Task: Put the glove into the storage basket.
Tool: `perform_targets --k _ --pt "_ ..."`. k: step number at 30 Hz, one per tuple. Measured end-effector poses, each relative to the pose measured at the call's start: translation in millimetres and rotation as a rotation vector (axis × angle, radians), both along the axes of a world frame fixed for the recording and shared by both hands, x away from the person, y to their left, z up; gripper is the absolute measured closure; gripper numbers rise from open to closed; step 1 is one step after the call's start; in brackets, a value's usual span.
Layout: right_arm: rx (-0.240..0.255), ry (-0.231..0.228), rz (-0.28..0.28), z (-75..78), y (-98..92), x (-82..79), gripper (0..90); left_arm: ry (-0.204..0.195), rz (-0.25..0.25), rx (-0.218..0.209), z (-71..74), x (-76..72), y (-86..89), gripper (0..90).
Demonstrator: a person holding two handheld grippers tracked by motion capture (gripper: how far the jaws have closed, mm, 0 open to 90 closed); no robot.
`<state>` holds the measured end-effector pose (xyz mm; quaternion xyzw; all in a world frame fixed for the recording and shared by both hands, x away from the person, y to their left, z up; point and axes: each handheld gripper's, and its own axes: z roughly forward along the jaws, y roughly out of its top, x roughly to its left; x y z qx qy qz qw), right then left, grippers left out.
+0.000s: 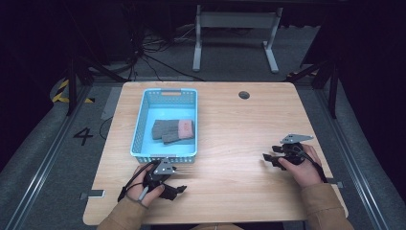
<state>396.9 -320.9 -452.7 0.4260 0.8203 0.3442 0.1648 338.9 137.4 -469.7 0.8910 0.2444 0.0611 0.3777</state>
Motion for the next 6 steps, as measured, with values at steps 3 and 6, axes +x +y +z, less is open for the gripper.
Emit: perform_targets --k 3,6 --pt "-0.001 -0.001 -0.001 0.1 -0.1 0.0 42.3 -0.003 0.002 -0.002 0.5 0.1 0.5 21.4" --pt "0.0 -0.002 -0.003 0.4 -0.3 -0.2 42.3 -0.003 -0.001 -0.008 1.2 0.4 0.8 21.3"
